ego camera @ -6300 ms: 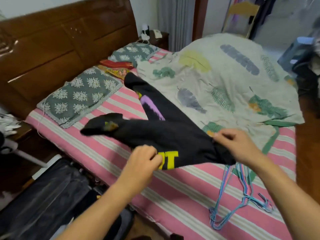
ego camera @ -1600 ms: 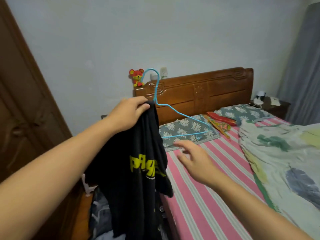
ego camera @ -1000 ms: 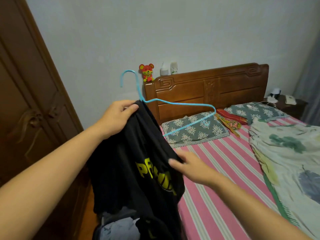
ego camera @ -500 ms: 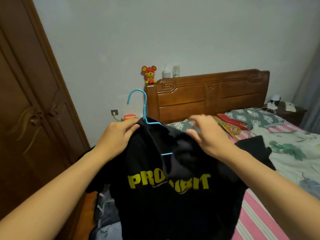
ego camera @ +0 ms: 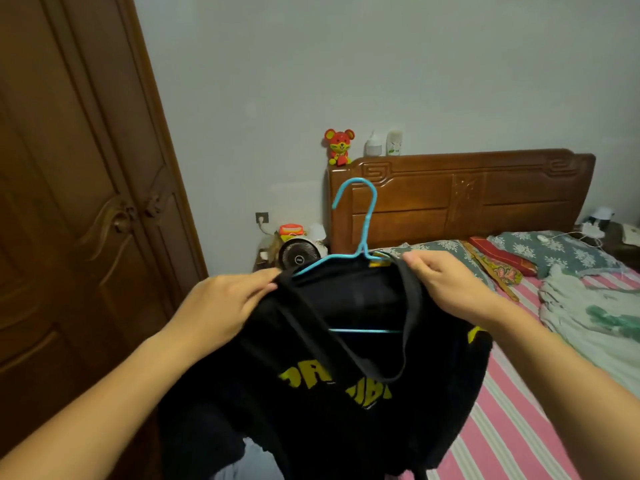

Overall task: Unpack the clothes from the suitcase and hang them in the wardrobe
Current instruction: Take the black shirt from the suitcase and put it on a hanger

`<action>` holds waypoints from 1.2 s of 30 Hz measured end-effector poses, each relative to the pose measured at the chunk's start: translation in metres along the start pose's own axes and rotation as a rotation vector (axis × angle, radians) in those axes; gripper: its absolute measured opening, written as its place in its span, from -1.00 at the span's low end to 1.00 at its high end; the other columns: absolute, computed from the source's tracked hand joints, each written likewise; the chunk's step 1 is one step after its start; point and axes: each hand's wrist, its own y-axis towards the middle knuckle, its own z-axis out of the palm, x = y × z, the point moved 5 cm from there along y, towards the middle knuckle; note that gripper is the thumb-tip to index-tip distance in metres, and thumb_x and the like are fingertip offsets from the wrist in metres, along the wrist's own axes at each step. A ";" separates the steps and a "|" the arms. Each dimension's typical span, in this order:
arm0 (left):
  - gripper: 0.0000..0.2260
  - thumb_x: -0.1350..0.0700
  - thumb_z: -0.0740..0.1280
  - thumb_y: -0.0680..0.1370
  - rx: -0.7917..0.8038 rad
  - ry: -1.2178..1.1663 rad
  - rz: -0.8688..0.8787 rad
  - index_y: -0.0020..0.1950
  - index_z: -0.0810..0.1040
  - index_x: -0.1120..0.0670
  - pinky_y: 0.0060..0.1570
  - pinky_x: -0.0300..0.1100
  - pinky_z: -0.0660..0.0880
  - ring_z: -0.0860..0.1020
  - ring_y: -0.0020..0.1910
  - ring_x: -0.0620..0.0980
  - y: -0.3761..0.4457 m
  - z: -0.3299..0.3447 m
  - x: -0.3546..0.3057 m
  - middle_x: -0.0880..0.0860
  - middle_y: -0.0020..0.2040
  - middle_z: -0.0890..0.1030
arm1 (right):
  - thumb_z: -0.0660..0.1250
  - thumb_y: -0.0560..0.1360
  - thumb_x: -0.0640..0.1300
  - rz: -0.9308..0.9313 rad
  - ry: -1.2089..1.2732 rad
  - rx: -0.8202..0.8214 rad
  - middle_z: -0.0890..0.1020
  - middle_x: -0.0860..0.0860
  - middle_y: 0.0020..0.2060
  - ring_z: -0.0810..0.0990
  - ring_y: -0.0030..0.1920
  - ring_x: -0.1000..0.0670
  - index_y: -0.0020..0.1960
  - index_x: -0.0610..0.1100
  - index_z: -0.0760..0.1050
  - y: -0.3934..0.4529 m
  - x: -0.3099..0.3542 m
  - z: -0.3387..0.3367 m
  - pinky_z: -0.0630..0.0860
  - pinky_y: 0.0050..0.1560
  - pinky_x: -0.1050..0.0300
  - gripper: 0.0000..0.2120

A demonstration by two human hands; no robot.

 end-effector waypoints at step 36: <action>-0.72 -0.03 0.19 0.66 -0.443 0.496 -0.654 0.19 0.64 0.02 -0.04 -0.01 0.59 0.62 0.05 0.01 -0.147 -0.098 0.098 -0.06 0.05 0.66 | -0.09 0.61 0.31 -0.768 -0.061 0.515 0.44 0.12 -0.39 0.53 -0.25 -0.01 -0.20 0.22 0.28 0.135 0.084 0.258 0.42 -0.17 -0.08 -0.67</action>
